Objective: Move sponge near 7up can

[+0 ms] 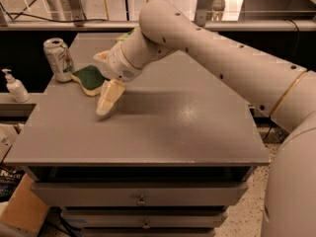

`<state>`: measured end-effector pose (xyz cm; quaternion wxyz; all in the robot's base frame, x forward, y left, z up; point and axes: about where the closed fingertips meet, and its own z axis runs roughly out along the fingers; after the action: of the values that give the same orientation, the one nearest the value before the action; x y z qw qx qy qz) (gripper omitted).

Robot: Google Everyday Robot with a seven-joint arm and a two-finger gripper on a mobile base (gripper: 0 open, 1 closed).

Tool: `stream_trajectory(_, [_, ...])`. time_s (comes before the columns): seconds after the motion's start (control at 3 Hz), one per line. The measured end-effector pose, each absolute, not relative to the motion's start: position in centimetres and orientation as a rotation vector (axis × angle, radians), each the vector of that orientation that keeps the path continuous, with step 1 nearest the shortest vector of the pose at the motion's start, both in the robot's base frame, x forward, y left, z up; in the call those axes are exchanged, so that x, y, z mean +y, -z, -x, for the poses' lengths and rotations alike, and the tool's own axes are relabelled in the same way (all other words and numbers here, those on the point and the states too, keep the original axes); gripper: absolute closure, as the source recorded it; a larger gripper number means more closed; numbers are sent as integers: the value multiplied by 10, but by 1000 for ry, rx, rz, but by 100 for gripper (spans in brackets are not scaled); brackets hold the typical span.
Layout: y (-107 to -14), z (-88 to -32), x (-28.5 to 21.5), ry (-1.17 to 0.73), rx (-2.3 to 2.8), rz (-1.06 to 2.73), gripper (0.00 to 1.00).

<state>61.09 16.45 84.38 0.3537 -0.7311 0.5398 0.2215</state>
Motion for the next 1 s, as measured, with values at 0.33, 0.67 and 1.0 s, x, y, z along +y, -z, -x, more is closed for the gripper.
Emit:
stream_trajectory(0.33, [-868, -630, 119, -712, 1469, 1789, 0])
stream_trajectory(0.67, [-905, -654, 59, -754, 1540, 1624, 0])
stream_trajectory(1.0, [-929, -660, 4, -740, 1606, 1500, 0])
